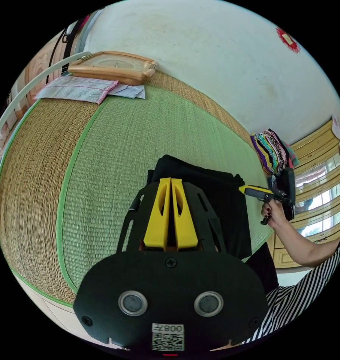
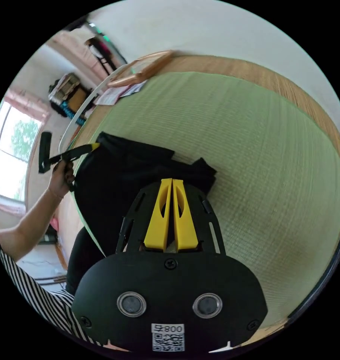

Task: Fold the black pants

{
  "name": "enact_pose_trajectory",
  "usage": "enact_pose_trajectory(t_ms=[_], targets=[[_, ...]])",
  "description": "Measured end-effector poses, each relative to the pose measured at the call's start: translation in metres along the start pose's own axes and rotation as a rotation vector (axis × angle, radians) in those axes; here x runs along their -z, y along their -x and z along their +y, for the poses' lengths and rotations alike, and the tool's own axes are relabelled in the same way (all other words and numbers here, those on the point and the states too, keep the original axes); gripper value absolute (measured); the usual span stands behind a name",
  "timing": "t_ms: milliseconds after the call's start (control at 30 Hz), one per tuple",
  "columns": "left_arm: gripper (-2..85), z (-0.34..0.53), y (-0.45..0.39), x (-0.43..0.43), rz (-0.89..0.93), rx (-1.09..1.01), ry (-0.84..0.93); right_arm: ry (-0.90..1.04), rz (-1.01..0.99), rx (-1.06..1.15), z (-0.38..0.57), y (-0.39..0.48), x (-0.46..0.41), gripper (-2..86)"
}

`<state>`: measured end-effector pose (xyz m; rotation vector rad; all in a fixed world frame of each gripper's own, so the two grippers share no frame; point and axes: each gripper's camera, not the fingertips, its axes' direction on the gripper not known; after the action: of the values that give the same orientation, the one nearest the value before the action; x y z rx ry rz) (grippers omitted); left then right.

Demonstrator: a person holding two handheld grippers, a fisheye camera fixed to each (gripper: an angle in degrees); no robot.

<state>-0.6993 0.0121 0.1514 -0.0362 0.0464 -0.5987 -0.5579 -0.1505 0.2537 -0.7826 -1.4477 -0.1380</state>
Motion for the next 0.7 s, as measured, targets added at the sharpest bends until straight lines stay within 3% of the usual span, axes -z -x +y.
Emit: enact_pose_trajectory(t_ms=[133, 467, 700], targets=[[0.0, -0.002, -0.003, 0.007, 0.003, 0.020, -0.008, -0.030, -0.194, -0.132, 0.011, -0.042, -0.007, 0.1], [0.1, -0.011, -0.025, 0.013, -0.047, 0.010, 0.038, -0.106, -0.189, -0.201, 0.041, -0.084, -0.007, 0.1], [0.1, 0.003, -0.042, 0.037, -0.019, 0.019, -0.030, -0.118, -0.316, -0.231, 0.062, -0.100, -0.017, 0.1]])
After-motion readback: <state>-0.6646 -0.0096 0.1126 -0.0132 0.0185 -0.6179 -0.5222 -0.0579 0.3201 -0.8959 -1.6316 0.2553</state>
